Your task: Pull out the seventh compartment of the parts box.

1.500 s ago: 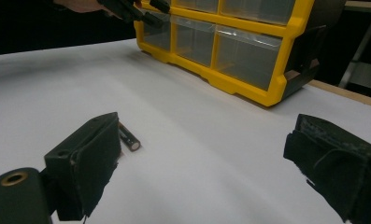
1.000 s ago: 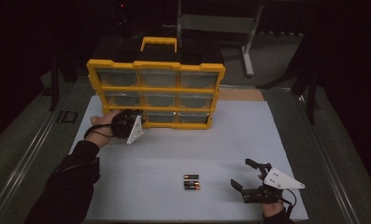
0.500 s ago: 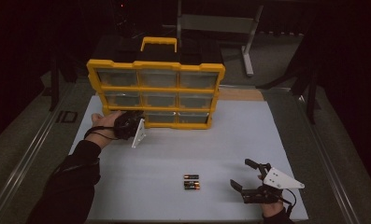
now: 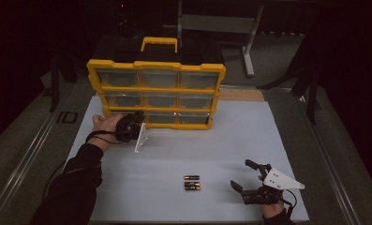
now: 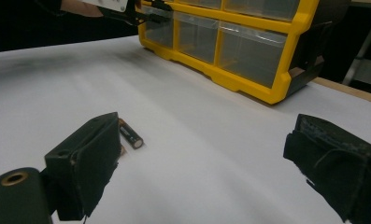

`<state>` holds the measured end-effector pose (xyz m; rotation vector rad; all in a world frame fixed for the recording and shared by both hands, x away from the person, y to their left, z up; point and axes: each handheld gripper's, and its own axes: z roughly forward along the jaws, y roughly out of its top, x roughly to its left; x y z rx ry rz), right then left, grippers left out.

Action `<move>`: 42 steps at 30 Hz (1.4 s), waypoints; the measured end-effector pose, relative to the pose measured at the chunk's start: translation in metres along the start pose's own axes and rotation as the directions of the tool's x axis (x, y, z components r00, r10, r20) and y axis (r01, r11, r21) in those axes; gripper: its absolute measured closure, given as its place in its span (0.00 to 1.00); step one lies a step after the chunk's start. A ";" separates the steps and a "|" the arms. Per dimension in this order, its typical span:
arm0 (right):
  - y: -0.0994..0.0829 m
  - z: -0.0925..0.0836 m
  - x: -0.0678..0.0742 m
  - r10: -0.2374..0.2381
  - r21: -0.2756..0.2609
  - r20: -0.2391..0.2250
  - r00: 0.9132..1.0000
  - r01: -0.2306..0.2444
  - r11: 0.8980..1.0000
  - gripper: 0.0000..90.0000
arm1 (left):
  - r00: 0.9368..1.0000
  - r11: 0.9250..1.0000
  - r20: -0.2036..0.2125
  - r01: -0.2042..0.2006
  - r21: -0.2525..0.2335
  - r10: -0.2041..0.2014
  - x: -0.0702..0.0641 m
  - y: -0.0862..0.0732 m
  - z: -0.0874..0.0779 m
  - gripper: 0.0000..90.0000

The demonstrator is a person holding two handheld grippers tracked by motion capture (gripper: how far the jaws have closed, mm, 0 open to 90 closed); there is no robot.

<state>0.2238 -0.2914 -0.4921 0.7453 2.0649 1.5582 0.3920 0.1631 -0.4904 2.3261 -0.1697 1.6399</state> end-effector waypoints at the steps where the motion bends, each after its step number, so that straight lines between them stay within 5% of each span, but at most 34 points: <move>1: 0.000 0.000 0.000 0.000 -0.001 -0.001 1.000 0.000 1.000 0.10 | 1.000 1.000 0.010 0.006 0.005 -0.006 0.002 0.001 0.000 0.82; 5: 0.000 0.000 0.000 -0.001 -0.001 -0.001 1.000 0.001 1.000 0.10 | 0.995 0.998 0.079 0.056 0.011 -0.057 0.012 0.002 0.000 0.82; 6: 0.000 0.000 0.000 0.000 0.000 0.000 1.000 0.000 1.000 0.10 | 0.988 0.995 0.122 0.097 0.016 -0.098 0.017 0.002 0.000 0.82; 8: 0.000 0.000 0.000 0.001 -0.001 0.001 1.000 -0.001 1.000 0.10 | 0.985 0.995 0.137 0.102 0.016 -0.103 0.019 0.002 0.000 0.82; 10: 0.000 0.000 -0.001 0.001 0.001 0.002 1.000 -0.001 1.000 0.10 | 0.970 0.987 0.182 0.156 0.022 -0.158 0.026 0.001 0.001 0.81; 12: 0.000 0.000 0.000 0.000 -0.001 0.001 1.000 0.000 1.000 0.10 | 0.963 0.985 0.208 0.168 0.025 -0.170 0.029 0.000 0.001 0.81; 17: 0.000 0.000 -0.001 0.001 -0.002 0.002 1.000 -0.001 1.000 0.10 | 0.963 0.987 0.216 0.156 0.039 -0.161 0.031 0.002 0.001 0.81; 23: -0.001 -0.001 -0.002 0.000 -0.005 0.002 1.000 0.000 1.000 0.10 | 0.954 0.987 0.256 0.150 0.051 -0.158 0.035 0.003 -0.002 0.81; 28: 0.000 -0.001 -0.002 0.002 -0.007 0.006 1.000 -0.002 1.000 0.10 | 0.955 0.990 0.262 0.130 0.062 -0.142 0.035 0.005 -0.006 0.81; 36: 0.000 -0.001 -0.001 0.002 -0.007 0.006 1.000 -0.002 1.000 0.10 | 0.946 0.989 0.291 0.126 0.073 -0.142 0.037 0.008 -0.013 0.81; 42: 0.000 -0.001 -0.001 0.001 -0.005 0.004 1.000 -0.001 1.000 0.10 | 0.933 0.988 0.328 0.131 0.081 -0.150 0.039 0.010 -0.020 0.81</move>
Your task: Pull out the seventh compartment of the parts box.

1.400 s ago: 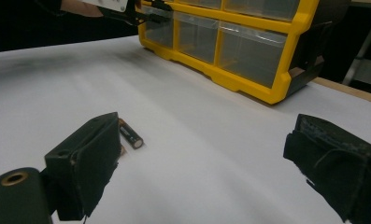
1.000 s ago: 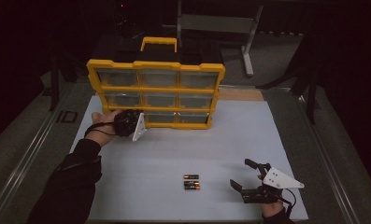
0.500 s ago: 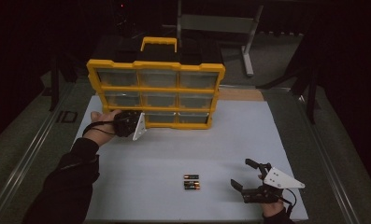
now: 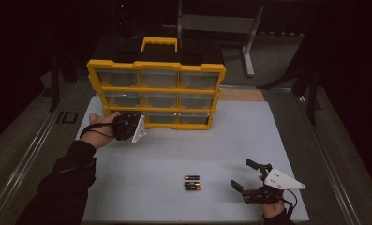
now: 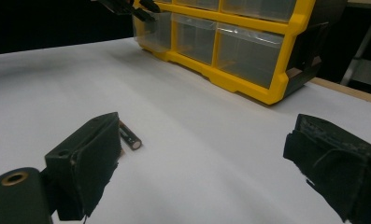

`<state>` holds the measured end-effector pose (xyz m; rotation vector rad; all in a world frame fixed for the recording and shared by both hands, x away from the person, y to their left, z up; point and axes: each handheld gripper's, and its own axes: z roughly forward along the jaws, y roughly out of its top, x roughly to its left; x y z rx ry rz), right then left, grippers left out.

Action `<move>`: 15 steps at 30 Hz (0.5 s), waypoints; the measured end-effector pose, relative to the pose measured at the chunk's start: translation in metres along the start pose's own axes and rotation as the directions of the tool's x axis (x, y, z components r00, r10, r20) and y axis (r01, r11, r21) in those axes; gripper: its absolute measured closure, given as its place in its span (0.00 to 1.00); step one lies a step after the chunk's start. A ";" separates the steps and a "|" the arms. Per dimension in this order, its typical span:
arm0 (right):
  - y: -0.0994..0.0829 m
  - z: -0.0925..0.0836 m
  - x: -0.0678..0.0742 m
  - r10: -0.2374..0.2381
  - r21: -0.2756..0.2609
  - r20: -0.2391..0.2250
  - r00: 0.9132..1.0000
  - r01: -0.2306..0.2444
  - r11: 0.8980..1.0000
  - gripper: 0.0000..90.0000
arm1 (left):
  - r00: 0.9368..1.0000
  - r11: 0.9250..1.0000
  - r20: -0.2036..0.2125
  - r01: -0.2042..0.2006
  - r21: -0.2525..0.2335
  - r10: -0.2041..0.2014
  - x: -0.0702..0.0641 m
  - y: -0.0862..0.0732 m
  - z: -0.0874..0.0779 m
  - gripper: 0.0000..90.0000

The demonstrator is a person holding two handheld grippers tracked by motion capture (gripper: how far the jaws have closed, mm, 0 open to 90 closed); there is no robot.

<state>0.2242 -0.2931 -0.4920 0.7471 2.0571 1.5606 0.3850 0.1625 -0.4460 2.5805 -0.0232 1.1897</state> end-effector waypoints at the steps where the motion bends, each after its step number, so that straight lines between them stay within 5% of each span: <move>1: 0.000 0.000 0.000 0.000 0.000 0.000 1.000 0.000 1.000 0.10 | 1.000 1.000 0.000 0.000 0.000 0.000 0.000 0.000 0.000 0.80; 15: 0.000 -0.001 0.000 0.000 0.000 0.000 1.000 0.000 1.000 0.10 | 0.998 1.000 0.061 0.010 -0.016 -0.009 -0.007 0.001 -0.017 0.80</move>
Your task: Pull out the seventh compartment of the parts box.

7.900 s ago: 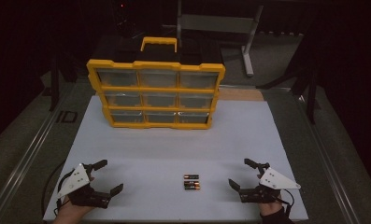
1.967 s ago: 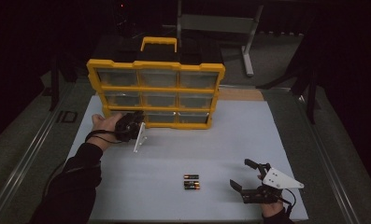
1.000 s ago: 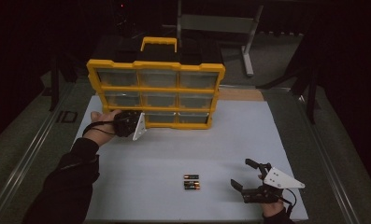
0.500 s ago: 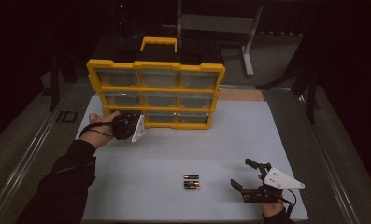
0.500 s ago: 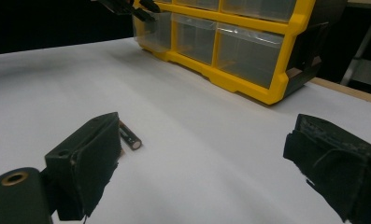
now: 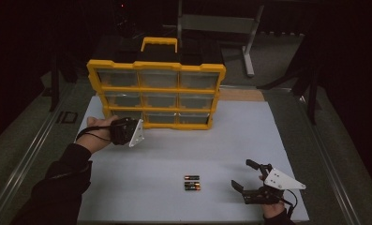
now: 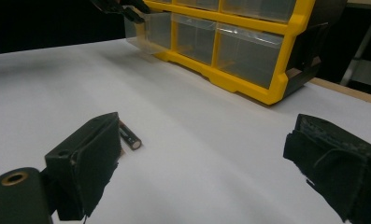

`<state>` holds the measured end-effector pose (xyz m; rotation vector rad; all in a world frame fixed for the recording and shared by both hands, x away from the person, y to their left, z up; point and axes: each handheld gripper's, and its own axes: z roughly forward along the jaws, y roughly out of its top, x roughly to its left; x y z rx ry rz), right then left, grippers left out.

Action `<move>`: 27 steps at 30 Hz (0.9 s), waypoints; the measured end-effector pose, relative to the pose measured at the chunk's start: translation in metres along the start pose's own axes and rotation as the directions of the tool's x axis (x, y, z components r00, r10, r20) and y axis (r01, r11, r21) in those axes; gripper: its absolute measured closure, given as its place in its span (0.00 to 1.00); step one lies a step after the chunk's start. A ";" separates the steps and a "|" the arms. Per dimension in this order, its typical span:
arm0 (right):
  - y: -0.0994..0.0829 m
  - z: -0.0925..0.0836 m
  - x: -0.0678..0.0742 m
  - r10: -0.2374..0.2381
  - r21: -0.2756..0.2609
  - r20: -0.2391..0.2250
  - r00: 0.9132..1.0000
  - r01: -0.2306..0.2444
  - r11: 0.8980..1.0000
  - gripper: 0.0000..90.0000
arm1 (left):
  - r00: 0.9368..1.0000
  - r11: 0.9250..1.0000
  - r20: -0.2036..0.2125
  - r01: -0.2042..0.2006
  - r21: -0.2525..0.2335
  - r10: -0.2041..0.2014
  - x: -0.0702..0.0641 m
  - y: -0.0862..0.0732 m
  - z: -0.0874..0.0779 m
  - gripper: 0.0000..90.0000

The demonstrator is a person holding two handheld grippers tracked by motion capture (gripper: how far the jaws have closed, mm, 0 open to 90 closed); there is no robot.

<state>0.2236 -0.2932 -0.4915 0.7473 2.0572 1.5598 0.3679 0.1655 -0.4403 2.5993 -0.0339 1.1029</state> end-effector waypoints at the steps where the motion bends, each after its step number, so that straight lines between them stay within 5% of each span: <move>1: 0.000 0.000 0.000 -0.004 -0.002 0.000 1.000 0.004 1.000 0.10 | 1.000 1.000 0.001 -0.005 0.000 0.005 -0.001 0.000 -0.001 0.80; 27: 0.001 -0.001 0.000 -0.006 -0.006 0.006 1.000 0.006 1.000 0.10 | 0.999 1.000 0.033 0.007 0.011 -0.007 -0.021 0.013 -0.032 0.80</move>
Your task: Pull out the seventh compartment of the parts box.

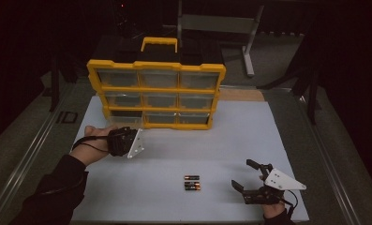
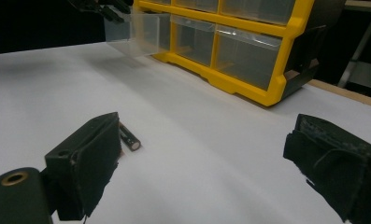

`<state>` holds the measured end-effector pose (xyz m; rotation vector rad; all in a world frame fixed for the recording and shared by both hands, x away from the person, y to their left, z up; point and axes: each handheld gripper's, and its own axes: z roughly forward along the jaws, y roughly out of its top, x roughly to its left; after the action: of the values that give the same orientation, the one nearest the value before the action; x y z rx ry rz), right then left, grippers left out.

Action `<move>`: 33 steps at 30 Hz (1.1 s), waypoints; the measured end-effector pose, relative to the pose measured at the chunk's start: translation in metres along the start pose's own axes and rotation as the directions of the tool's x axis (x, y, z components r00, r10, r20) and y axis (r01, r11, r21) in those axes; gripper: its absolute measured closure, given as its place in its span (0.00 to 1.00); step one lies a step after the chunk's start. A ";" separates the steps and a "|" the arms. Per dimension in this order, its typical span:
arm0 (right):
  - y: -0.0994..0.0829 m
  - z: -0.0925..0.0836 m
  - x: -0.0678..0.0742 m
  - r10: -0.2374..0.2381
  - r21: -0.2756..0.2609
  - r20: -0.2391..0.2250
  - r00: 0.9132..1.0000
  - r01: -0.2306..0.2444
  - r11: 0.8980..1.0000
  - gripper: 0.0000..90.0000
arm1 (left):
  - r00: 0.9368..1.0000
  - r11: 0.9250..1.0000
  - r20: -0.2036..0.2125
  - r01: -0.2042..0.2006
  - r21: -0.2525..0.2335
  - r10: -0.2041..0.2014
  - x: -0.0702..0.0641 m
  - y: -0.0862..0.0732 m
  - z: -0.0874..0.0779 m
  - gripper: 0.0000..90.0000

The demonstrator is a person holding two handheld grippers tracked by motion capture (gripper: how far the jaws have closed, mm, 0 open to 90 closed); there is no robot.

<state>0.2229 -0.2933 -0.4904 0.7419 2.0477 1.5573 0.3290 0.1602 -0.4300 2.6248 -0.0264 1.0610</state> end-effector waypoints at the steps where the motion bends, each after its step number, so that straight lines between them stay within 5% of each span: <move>1: 0.000 0.000 0.000 -0.002 0.000 0.000 1.000 0.002 1.000 0.10 | 1.000 1.000 -0.001 0.010 -0.006 -0.010 -0.001 0.001 -0.001 0.80; 20: 0.000 0.000 0.000 -0.003 0.004 -0.001 1.000 0.003 1.000 0.10 | 1.000 0.999 0.019 0.022 -0.027 -0.022 -0.012 0.000 -0.004 0.80; 33: 0.000 0.001 0.001 -0.003 0.008 -0.004 1.000 0.003 1.000 0.10 | 0.991 0.995 0.112 0.080 -0.062 -0.073 -0.008 -0.011 -0.002 0.79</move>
<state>0.2228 -0.2923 -0.4908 0.7392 2.0584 1.5503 0.3237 0.1707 -0.4372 2.5991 0.0142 0.8752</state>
